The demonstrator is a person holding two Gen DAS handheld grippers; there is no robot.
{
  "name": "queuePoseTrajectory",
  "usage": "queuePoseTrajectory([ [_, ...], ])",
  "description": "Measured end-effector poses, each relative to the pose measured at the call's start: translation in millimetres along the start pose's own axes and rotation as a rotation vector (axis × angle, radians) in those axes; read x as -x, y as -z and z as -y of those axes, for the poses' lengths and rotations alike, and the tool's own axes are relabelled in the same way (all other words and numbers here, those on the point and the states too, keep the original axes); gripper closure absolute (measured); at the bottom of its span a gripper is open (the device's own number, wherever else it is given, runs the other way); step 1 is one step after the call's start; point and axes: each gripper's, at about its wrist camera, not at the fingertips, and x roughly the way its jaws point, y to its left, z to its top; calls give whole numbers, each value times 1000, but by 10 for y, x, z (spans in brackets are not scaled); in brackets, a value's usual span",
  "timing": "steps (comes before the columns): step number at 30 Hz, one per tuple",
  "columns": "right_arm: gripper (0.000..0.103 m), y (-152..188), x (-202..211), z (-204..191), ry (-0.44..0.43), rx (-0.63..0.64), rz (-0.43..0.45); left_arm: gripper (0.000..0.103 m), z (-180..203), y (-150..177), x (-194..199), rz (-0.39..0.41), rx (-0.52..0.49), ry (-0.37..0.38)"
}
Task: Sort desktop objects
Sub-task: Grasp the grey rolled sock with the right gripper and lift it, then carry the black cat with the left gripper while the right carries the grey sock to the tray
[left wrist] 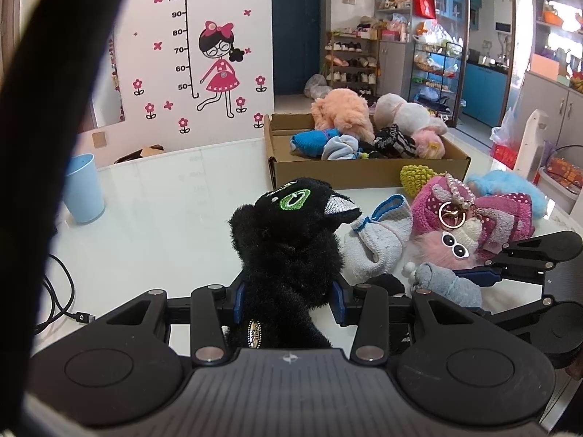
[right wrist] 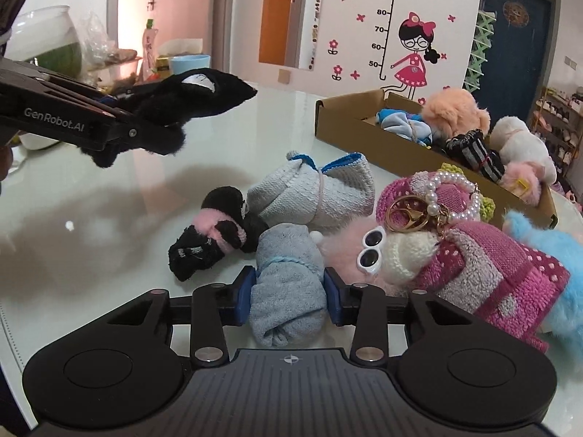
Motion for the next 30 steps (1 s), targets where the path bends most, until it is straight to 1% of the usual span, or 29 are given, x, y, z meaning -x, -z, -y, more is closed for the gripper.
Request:
queuePoseTrajectory([
  [7,57,13,194,27,-44,-45,33,64,138,7,-6,-5,-33,-4],
  [11,57,-64,341,121,-73,-118,74,64,292,21,22,-11,-57,-4],
  [14,57,-136,436,176,-75,-140,96,64,382,-2,78,-16,-58,6],
  [19,57,-343,612,286,-81,-157,140,64,455,-195,173,-9,-44,17],
  [24,57,-586,771,387,-89,-152,188,64,545,-399,237,16,-85,-3],
  [30,57,-775,867,516,-120,-155,215,64,605,-557,209,11,-132,-26],
])
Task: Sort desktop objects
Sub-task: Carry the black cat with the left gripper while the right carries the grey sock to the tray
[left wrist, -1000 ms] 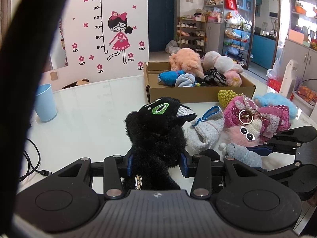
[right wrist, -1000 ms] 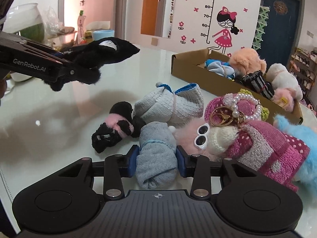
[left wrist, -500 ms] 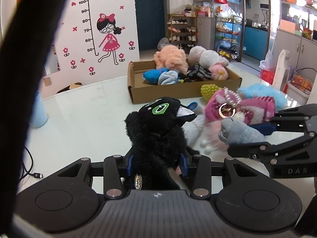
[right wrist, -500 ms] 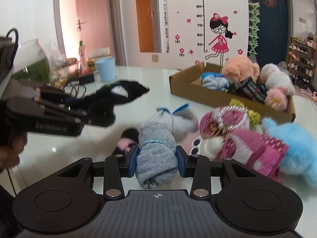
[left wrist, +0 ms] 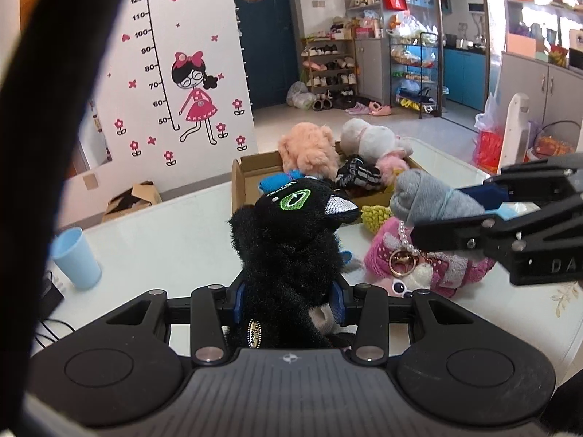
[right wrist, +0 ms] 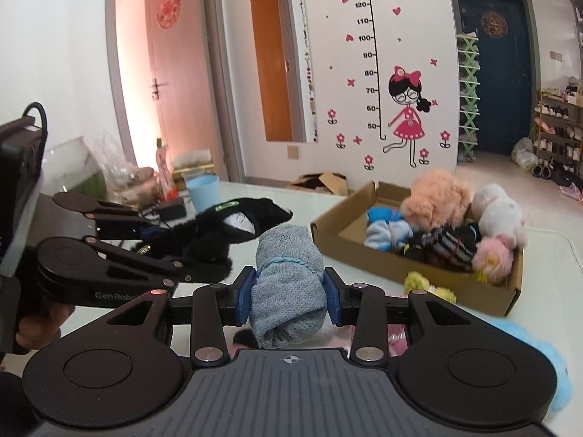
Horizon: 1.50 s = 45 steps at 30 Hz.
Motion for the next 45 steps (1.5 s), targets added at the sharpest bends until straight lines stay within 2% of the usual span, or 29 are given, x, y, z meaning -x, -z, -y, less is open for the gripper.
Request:
queuePoseTrajectory([
  [10,56,-476,-1,369,-33,-36,16,64,-77,-328,-134,4,-66,-49],
  [20,56,-1100,-266,745,8,-11,15,64,-123,-687,-495,-14,-105,-59],
  [27,56,-1404,-735,1066,25,-17,-20,64,-138,-819,-914,-13,-106,-39],
  [32,55,-1524,-1137,1336,28,-53,-62,64,-173,-883,-1280,-34,-70,-10],
  [38,55,-1554,-1687,1509,51,-44,-134,64,-282,-762,-1637,-81,-22,28],
  [45,55,-1480,-2249,1534,67,-15,-185,64,-401,-643,-1976,-148,8,48],
])
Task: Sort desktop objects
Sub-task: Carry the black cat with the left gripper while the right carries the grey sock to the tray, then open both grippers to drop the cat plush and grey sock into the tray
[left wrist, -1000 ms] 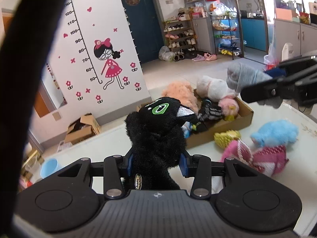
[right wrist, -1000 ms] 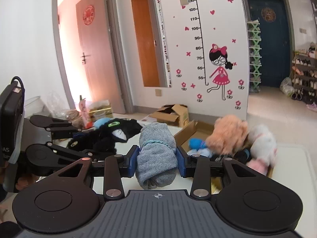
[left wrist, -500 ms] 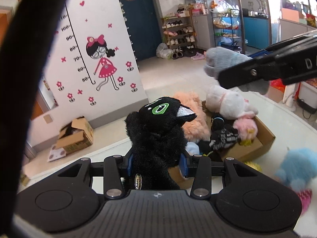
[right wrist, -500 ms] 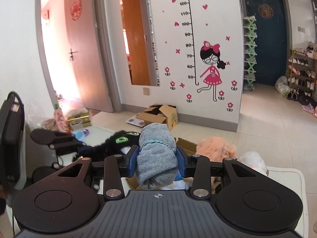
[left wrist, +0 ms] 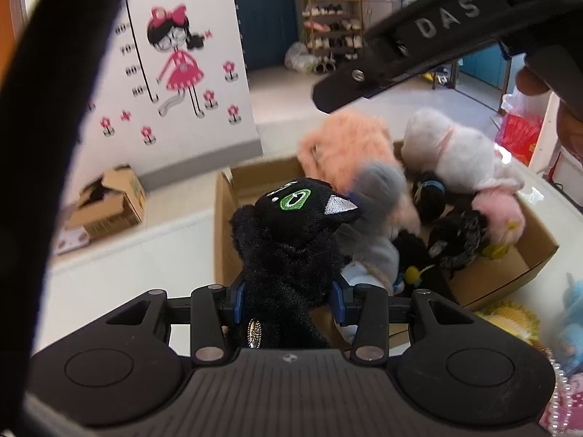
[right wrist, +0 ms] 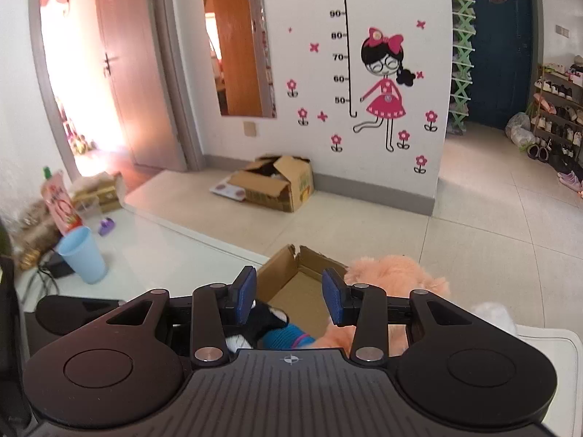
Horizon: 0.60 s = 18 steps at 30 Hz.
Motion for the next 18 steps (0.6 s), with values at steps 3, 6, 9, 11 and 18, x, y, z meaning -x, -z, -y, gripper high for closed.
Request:
queuePoseTrajectory([
  [3,55,47,-80,38,-6,-9,-8,64,-2,14,-78,-22,5,29],
  [6,55,56,-115,61,6,-2,-18,64,-42,2,-109,-25,38,57],
  [9,55,67,-144,82,9,-3,-21,64,-105,9,-105,-28,77,85],
  [11,55,77,-162,79,8,-2,-24,51,-144,13,-133,-27,98,69],
  [18,54,134,-151,33,10,11,-40,45,-87,-6,-109,-25,96,39],
])
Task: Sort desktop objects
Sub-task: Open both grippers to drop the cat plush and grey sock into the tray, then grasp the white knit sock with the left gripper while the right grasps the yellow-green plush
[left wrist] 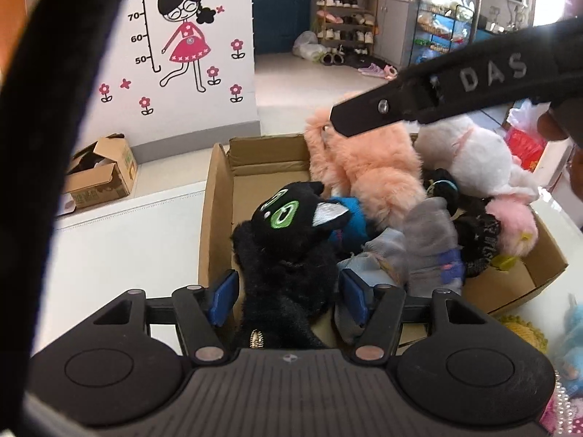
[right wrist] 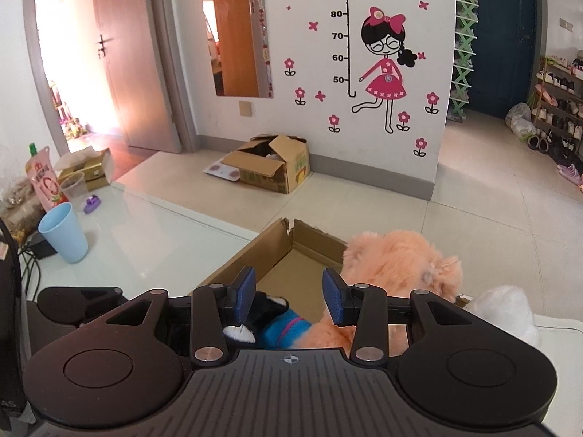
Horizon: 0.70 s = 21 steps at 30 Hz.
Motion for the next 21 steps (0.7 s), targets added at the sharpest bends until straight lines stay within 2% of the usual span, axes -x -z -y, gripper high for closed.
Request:
queuePoseTrajectory([
  [5,48,65,223,20,-10,-26,24,38,1,-28,257,34,-9,6],
  [7,37,131,388,27,-27,-47,43,37,30,2,402,45,-26,8],
  [10,18,308,712,-10,-54,-64,77,27,88,186,727,68,-59,41],
  [13,15,540,1069,-86,-91,-48,98,20,148,413,966,77,-100,70],
  [17,10,831,1502,-210,-114,34,76,13,298,690,1074,60,-181,84],
  [19,6,960,1635,-233,-134,58,31,13,384,781,1034,35,-223,67],
  [21,0,1083,1694,-261,-141,88,-21,13,453,860,999,7,-242,88],
])
